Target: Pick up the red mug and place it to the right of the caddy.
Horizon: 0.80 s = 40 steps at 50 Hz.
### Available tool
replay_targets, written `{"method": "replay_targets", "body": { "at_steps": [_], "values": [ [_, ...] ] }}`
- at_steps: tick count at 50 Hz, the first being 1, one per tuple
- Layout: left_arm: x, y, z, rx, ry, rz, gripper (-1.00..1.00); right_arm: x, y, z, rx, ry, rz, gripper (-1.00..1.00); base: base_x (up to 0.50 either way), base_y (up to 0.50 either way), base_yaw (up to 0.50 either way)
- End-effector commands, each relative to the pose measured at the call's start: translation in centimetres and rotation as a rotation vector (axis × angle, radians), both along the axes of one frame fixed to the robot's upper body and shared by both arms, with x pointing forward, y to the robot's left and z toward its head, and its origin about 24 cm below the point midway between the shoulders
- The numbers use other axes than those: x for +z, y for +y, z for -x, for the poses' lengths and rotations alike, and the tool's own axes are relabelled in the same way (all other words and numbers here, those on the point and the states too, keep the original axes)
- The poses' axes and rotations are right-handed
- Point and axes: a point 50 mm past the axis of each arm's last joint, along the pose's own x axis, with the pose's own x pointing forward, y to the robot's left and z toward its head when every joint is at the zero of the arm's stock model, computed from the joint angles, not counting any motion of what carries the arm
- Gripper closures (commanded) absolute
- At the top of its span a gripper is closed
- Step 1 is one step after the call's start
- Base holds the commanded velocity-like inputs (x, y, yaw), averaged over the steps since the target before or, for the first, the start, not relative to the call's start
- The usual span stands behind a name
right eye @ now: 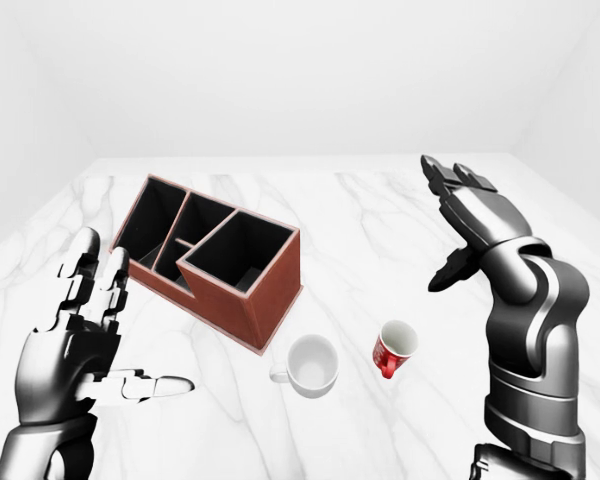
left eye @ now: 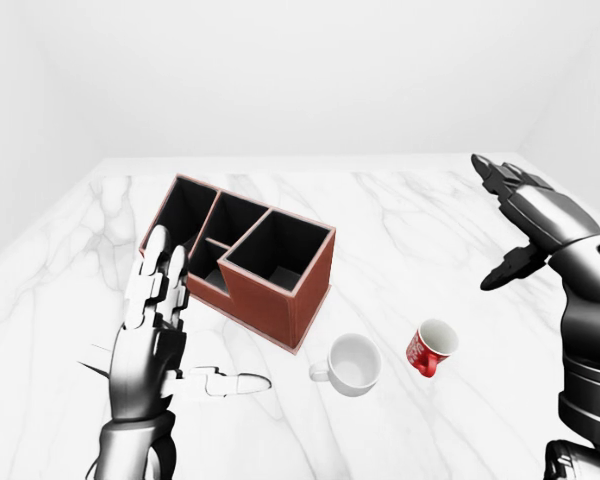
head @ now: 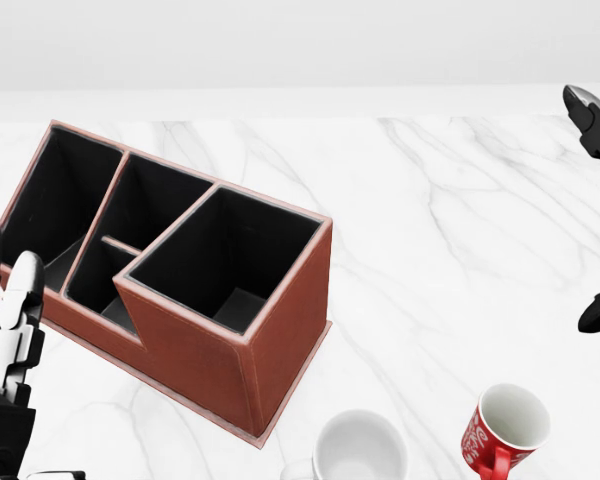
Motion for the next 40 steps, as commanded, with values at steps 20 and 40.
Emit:
{"method": "replay_targets", "body": {
  "at_steps": [20,40],
  "values": [
    [0.0,0.1,0.0,0.003,-0.002,0.000,-1.00,-1.9,-1.9,0.9,-0.091,0.066,-0.001,-1.00,0.00,0.00,0.00],
    [-0.2,0.0,-0.1,0.002,0.008,-0.001,-1.00,-6.8,-1.6,1.0,-0.098,0.226,-0.078,-1.00,0.00,0.00,0.00]
  ]
}}
